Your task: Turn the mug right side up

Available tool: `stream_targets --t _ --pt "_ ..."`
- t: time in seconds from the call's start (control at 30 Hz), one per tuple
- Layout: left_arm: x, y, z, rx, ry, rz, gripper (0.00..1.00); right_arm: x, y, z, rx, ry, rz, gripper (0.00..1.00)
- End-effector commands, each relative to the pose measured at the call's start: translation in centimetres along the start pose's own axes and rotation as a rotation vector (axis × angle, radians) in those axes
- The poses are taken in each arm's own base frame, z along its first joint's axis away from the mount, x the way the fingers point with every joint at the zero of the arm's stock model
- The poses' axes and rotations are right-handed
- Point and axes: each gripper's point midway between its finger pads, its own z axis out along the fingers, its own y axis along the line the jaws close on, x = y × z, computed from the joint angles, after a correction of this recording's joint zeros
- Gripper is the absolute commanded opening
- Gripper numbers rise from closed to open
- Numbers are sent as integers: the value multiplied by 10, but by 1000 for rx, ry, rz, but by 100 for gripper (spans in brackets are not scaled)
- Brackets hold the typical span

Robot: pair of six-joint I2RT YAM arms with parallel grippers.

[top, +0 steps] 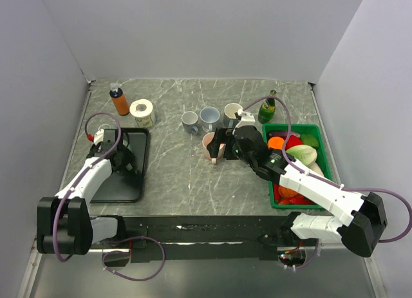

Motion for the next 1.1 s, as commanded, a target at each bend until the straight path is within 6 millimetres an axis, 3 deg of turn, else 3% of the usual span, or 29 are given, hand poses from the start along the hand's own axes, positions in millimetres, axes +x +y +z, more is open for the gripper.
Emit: stream_targets --t 0.0,0.3,0.47,0.67,0.8,0.97,1.07 --pt "-13 -2 -2 -36 -34 25 49 -18 10 -2 -36 -54 24 100" --pt "-6 -6 6 -51 -1 49 38 -17 5 -2 -30 -51 30 100" --pt "-10 -5 3 -67 -15 50 17 -17 4 -3 -28 -51 33 100" --pt "-14 -8 -3 -67 -24 55 36 -16 3 -2 -31 -48 34 100" --pt "-13 -9 -3 -70 -24 58 40 -16 3 -2 -31 -50 37 100" --pt "-11 -10 -2 -67 -23 66 24 -15 1 -2 -28 -46 39 100" --pt "-9 -10 0 -72 -15 73 6 -15 1 -2 -28 -46 39 100"
